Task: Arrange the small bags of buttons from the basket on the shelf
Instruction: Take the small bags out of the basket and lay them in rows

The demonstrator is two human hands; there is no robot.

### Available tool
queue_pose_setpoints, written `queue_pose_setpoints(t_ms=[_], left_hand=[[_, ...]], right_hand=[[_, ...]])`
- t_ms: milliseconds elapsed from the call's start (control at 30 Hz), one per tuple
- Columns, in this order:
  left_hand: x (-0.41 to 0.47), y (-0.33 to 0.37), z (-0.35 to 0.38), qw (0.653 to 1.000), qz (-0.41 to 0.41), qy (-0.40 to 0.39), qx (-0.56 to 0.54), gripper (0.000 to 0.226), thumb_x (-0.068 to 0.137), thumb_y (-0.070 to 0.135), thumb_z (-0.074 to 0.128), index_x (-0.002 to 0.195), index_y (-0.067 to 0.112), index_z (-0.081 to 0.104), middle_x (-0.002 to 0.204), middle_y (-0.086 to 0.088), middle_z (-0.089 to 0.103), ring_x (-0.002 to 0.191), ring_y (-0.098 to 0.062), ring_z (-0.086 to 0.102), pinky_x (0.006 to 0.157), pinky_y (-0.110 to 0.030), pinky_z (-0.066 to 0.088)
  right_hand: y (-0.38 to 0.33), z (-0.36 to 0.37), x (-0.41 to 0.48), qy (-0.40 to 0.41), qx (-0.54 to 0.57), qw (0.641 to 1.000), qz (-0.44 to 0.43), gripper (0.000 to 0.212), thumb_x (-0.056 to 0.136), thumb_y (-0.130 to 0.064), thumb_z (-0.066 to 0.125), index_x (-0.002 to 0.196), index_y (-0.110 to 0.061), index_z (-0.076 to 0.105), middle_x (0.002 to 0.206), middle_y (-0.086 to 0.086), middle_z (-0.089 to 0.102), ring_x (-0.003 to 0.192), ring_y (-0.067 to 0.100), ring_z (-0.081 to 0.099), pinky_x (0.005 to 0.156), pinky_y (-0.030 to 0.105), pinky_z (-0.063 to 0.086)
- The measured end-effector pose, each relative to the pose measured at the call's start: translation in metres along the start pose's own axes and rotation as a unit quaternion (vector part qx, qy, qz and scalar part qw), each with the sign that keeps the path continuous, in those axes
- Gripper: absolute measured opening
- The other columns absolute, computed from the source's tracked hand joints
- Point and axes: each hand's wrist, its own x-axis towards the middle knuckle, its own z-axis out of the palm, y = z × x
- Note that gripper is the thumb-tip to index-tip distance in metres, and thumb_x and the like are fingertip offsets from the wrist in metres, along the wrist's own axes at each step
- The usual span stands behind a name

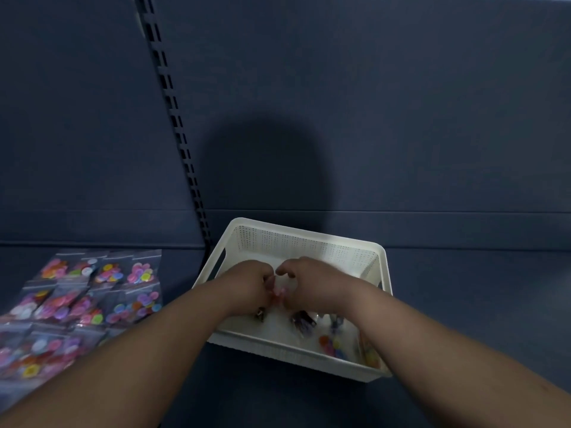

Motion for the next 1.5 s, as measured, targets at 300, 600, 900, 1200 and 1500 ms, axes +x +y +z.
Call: queue_pose_setpoints(t_ms=[300,600,900,1200,1500], left_hand=[[-0.009,0.022,-0.033,0.924,-0.046,0.031,-0.379,0.009,0.082,0.006,0.069,0.086,0.009,0.061,0.065,-0.005,0.063,0.057,-0.014,0.06,0.059,-0.026,0.053],[-0.017,0.042,-0.044,0.78,-0.126,-0.016,-0.613,0.007,0.091,0.007,0.053,0.088,0.002,0.057,0.073,-0.013,0.061,0.068,-0.02,0.057,0.071,-0.029,0.053],[-0.024,0.05,-0.041,0.79,-0.122,0.035,-0.6,0.024,0.086,-0.018,0.047,0.093,0.002,0.059,0.089,-0.013,0.062,0.074,-0.016,0.06,0.061,-0.021,0.055],[-0.043,0.045,-0.046,0.781,-0.116,0.076,-0.609,0.013,0.088,-0.005,0.056,0.087,0.009,0.056,0.078,-0.011,0.064,0.063,-0.015,0.06,0.052,-0.023,0.055],[-0.103,-0.022,-0.073,0.783,-0.081,0.147,-0.599,0.015,0.093,0.007,0.055,0.08,0.016,0.055,0.064,-0.002,0.064,0.052,-0.011,0.061,0.042,-0.018,0.043]], right_hand=[[0.011,-0.024,0.006,0.009,0.415,0.91,0.016,0.014,0.087,-0.003,0.062,0.088,-0.016,0.059,0.076,0.001,0.061,0.063,0.013,0.06,0.056,0.022,0.047],[0.023,-0.039,0.0,-0.028,0.605,0.794,0.055,0.032,0.093,0.0,0.049,0.119,-0.019,0.053,0.092,0.008,0.058,0.071,0.018,0.059,0.063,0.028,0.051],[0.011,-0.037,-0.005,-0.027,0.693,0.716,0.079,0.035,0.093,-0.005,0.054,0.125,-0.017,0.047,0.093,0.008,0.061,0.072,0.021,0.062,0.057,0.032,0.056],[-0.013,-0.038,-0.017,0.066,0.631,0.773,0.027,0.024,0.085,0.008,0.059,0.103,-0.007,0.055,0.092,0.01,0.061,0.067,0.015,0.06,0.056,0.022,0.055],[-0.09,-0.026,-0.022,0.027,0.583,0.812,0.009,0.023,0.085,-0.003,0.063,0.074,-0.015,0.047,0.063,0.004,0.056,0.066,0.019,0.062,0.059,0.03,0.054]])
